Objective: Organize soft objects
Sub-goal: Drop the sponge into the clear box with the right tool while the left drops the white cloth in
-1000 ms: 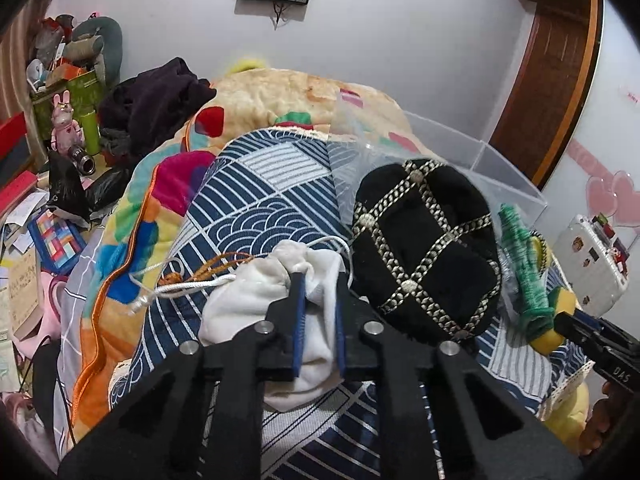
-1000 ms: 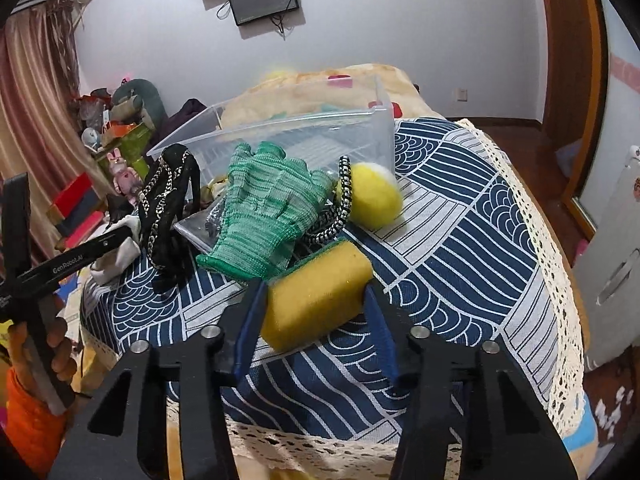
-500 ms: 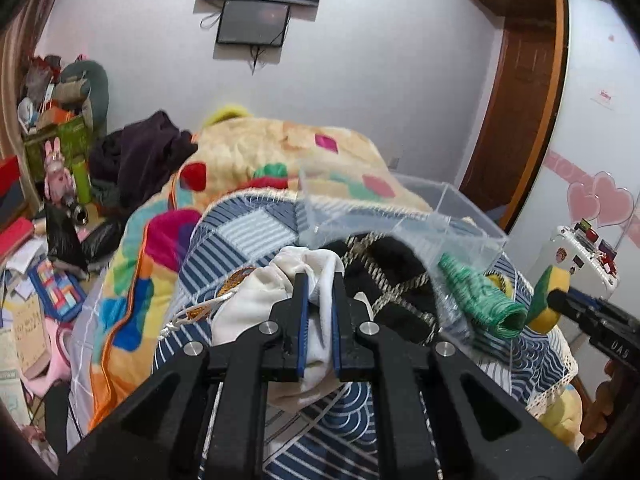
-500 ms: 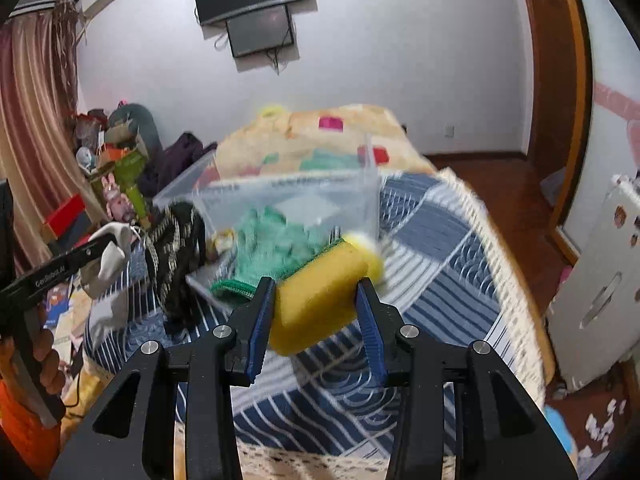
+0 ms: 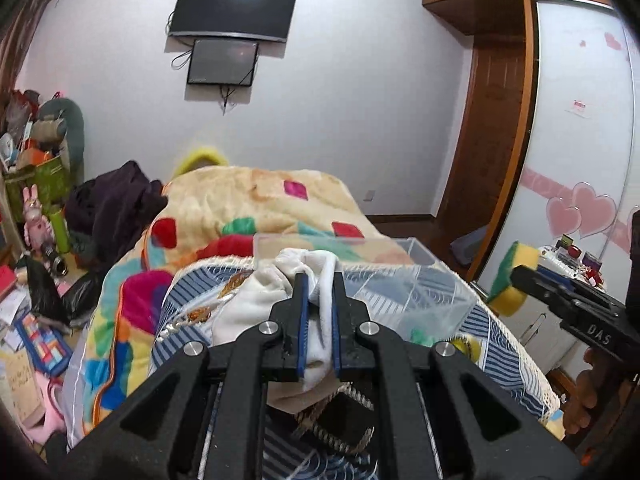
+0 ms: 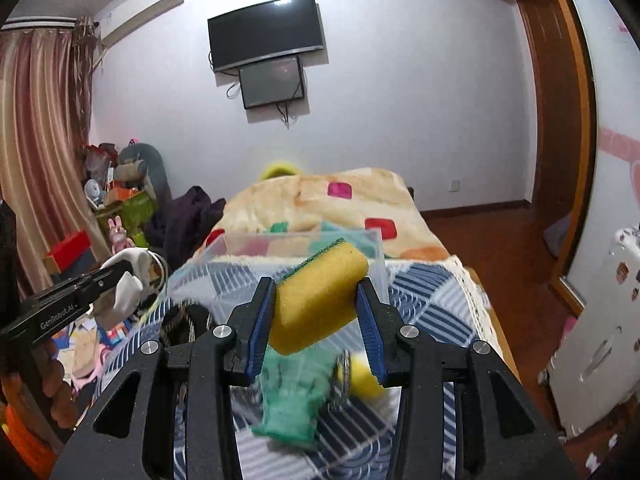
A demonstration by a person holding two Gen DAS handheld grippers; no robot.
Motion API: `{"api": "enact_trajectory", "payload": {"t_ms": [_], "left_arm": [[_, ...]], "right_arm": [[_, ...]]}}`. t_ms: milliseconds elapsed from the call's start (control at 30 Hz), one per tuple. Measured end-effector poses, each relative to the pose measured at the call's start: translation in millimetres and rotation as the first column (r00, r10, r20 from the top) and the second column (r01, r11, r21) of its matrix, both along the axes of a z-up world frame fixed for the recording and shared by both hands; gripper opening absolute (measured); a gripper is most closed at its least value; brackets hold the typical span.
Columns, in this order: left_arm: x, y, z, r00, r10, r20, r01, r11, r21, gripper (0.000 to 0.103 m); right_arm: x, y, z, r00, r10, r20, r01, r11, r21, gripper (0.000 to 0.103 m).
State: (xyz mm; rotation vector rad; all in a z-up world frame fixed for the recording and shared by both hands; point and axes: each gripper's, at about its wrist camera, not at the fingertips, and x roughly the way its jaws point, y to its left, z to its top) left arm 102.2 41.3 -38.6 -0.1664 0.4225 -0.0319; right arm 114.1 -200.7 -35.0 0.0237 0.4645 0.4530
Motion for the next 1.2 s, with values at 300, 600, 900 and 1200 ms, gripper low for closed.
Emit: {"api": "enact_trajectory", "payload": {"t_ms": [300, 600, 900, 1200], "left_arm": [[59.7, 2.3, -4.2, 0.996, -0.062, -0.067, 0.059, 0.997, -0.043, 0.009], [107.0, -6.8, -24.0, 0.978, -0.103, -0.182, 0.099, 0.995, -0.028, 0.009], [96.6, -0.7, -12.5, 0.979, -0.111, -0.169, 0.109, 0.994, -0.023, 0.014], [61.3, -2.4, -12.7, 0.979, -0.123, -0.165, 0.132, 0.990, 0.042, 0.067]], "right_arm": [[36.3, 17.1, -4.1, 1.000, 0.006, -0.011, -0.006, 1.000, -0.012, 0.038], [74.9, 33.3, -28.9, 0.993, -0.011, -0.115, 0.003, 0.998, -0.071, 0.038], [87.1, 45.4, -47.9, 0.978, 0.017, -0.206, -0.045, 0.990, -0.131, 0.041], [83.3, 40.9, -44.8, 0.973, 0.046, -0.225, -0.074, 0.990, -0.121, 0.049]]}}
